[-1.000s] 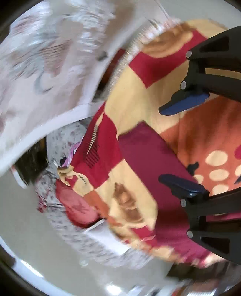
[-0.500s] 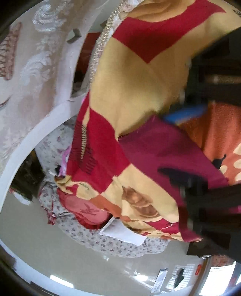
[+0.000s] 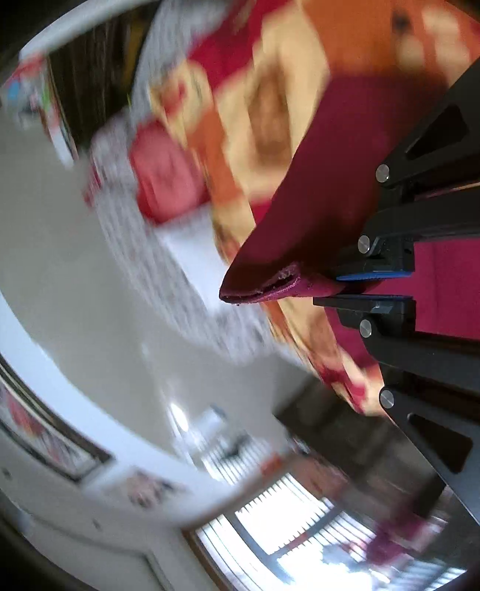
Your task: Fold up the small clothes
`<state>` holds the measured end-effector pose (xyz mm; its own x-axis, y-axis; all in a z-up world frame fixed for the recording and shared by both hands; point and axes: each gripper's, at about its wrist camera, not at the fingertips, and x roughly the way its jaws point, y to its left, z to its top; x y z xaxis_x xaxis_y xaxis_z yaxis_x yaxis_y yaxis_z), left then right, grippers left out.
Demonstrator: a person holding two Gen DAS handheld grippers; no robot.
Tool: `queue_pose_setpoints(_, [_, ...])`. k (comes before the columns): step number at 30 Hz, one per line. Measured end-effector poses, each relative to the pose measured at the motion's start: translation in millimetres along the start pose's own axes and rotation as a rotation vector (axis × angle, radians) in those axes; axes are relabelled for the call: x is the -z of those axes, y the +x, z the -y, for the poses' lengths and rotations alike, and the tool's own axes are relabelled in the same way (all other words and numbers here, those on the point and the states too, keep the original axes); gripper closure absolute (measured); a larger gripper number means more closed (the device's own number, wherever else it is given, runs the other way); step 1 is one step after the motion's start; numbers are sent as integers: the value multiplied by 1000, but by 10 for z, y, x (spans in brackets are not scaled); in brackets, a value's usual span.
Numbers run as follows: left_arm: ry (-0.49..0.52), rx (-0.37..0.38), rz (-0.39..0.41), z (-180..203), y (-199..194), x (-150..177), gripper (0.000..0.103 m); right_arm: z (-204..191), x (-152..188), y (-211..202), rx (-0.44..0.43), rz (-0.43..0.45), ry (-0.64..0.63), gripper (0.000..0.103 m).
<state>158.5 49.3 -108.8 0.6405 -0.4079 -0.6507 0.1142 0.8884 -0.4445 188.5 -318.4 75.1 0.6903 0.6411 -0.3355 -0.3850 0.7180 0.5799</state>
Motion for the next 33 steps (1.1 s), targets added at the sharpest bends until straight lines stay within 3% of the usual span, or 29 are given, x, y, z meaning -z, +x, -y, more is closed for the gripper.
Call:
queue_pose_setpoints(2, [-6,5,4,-2,-16,14,50,-215,190,464,-41,-65,-19,98])
queue_pose_setpoints(5, [-1,-2,2,16,-15,16,50,-274,538,1086,-22,-182,-28,98])
queue_pose_setpoints(8, [-7,5,2,6,-19,16,50,-160,1003,1617,133,-336,-21,96])
queue_pose_setpoints(9, [-11,10,2,0,-25,20,50,-88,1120,1717,156,-393,10,85])
queue_pose_setpoints(10, [-13,12,3,-14,-30,22,50,-28,1191,1739,165,-424,41,68])
queue_pose_setpoints(11, [-14,13,2,-10,-38,26,50,9,1251,1706,144,-419,69,66])
queue_pose_setpoints(14, [-13,1,-4,18,-96,33,50,-97,1302,1454,156,-389,-11,61])
queue_pose_setpoints(18, [76,41,22,247,-223,-52,50,-197,1545,1141,381,-468,-188,58])
queue_pose_setpoints(20, [107,92,23,381,-191,-194,50,-105,1698,1040,444,-488,-238,58])
queue_pose_setpoints(22, [111,112,2,455,-59,-330,50,-10,1832,891,402,-410,-264,52])
queue_pose_setpoints(26, [88,167,-50,512,239,-542,50,4,1863,932,351,-416,-281,31])
queue_pose_setpoints(28, [40,156,-100,470,404,-592,50,-68,1931,935,350,-429,-320,19])
queue_pose_setpoints(33, [-90,186,-125,374,591,-672,50,-132,1937,986,344,-429,-334,13])
